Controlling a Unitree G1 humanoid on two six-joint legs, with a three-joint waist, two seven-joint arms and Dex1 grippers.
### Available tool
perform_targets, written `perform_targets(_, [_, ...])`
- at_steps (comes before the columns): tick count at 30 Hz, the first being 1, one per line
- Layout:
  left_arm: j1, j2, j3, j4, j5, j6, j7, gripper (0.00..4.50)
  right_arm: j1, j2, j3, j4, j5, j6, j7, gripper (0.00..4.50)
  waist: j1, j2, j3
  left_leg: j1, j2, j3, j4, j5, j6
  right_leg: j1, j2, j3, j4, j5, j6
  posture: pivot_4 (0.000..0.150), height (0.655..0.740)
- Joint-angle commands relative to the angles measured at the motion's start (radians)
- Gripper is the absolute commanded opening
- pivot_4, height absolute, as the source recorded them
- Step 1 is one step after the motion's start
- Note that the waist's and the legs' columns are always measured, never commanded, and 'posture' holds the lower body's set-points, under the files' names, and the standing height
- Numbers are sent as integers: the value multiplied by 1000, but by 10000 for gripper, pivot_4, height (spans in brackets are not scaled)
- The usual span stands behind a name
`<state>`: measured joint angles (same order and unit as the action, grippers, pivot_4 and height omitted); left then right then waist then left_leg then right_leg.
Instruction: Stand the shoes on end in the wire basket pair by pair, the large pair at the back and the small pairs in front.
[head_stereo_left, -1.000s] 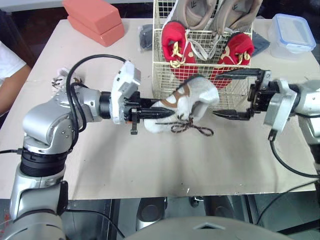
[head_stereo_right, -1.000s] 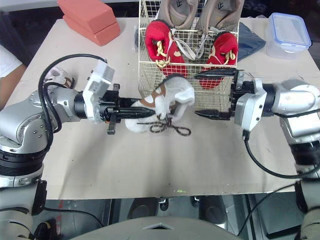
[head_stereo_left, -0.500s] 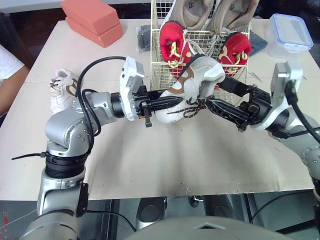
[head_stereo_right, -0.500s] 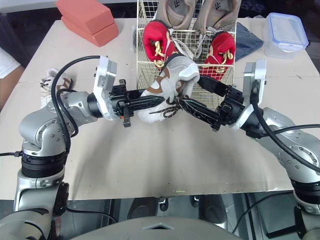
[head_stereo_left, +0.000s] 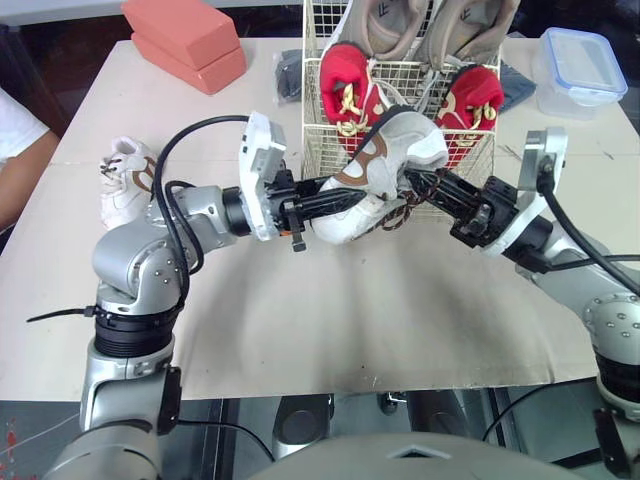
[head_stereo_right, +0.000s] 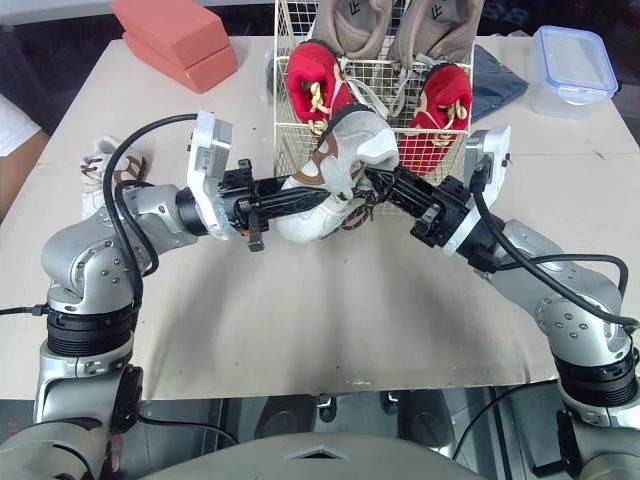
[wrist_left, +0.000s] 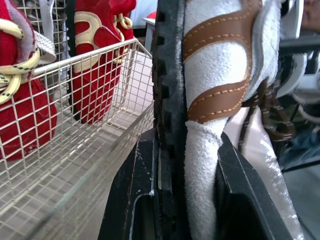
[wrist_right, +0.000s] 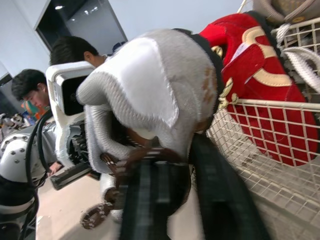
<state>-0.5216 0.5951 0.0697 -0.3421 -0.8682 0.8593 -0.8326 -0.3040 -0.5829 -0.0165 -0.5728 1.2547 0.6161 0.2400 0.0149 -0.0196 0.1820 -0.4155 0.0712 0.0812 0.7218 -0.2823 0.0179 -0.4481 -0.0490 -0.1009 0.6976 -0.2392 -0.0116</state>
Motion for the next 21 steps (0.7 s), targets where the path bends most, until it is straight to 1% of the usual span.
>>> perform_targets(1, [-36, 5, 20, -28, -22, -2, 4, 23830, -1, 21, -22, -69, 16, 5, -16, 0, 0, 0, 0, 0, 0, 0, 0, 0, 0, 0, 0, 0, 0, 0, 0, 1500, 6860])
perform_targets(2, [-34, 5, 20, -29, -20, -5, 2, 28735, 1, 32, -30, -77, 27, 0, -30, 0, 0, 0, 0, 0, 0, 0, 0, 0, 0, 0, 0, 0, 0, 0, 0, 1500, 6860])
perform_targets(3, [-29, 9, 21, -32, -20, -8, -5, 32698, 2, 41, -37, -82, 35, -3, -43, 0, 0, 0, 0, 0, 0, 0, 0, 0, 0, 0, 0, 0, 0, 0, 0, 1500, 6860])
perform_targets(5, [-21, 16, 26, -37, -22, -12, -16, 42936, 1, 56, -48, -91, 47, -6, -62, 0, -1, 0, 0, 0, 0, 0, 0, 0, 0, 0, 0, 0, 0, 0, 0, 1500, 6860])
perform_targets(6, [-14, 27, 30, -40, -12, -21, -23, 44200, -2, 66, -61, -96, 55, -15, -87, 0, -1, 0, 0, 0, 0, 0, 0, 0, 0, 0, 0, 0, 0, 0, 0, 1500, 6860])
perform_targets(10, [7, 90, 44, -64, 5, -38, -61, 44200, -10, 102, -144, -110, 76, -62, -223, 0, -1, 0, 0, 0, 0, 0, 0, 0, 0, 0, 0, 0, 0, 0, 0, 1500, 6860])
perform_targets(15, [-1, 135, 56, -92, 5, -43, -53, 44200, 9, 84, -210, -125, 58, -66, -309, 0, 1, 0, 0, 0, 0, 0, 0, 0, 0, 0, 0, 0, 0, 0, 0, 1500, 6860])
perform_targets(18, [-23, 154, 58, -118, 6, -41, -47, 44200, 45, 85, -249, -122, 28, -73, -371, 0, 1, 0, 0, 0, 0, 0, -1, 0, 0, 0, 0, 0, 0, 0, 0, 1500, 6860])
perform_targets(21, [-37, 166, 45, -135, 19, -47, -45, 44200, 87, 80, -245, -125, -30, -59, -409, 0, 1, 0, 0, 0, 0, 0, -1, 0, 0, 0, 0, 0, 0, 0, 0, 1500, 6860])
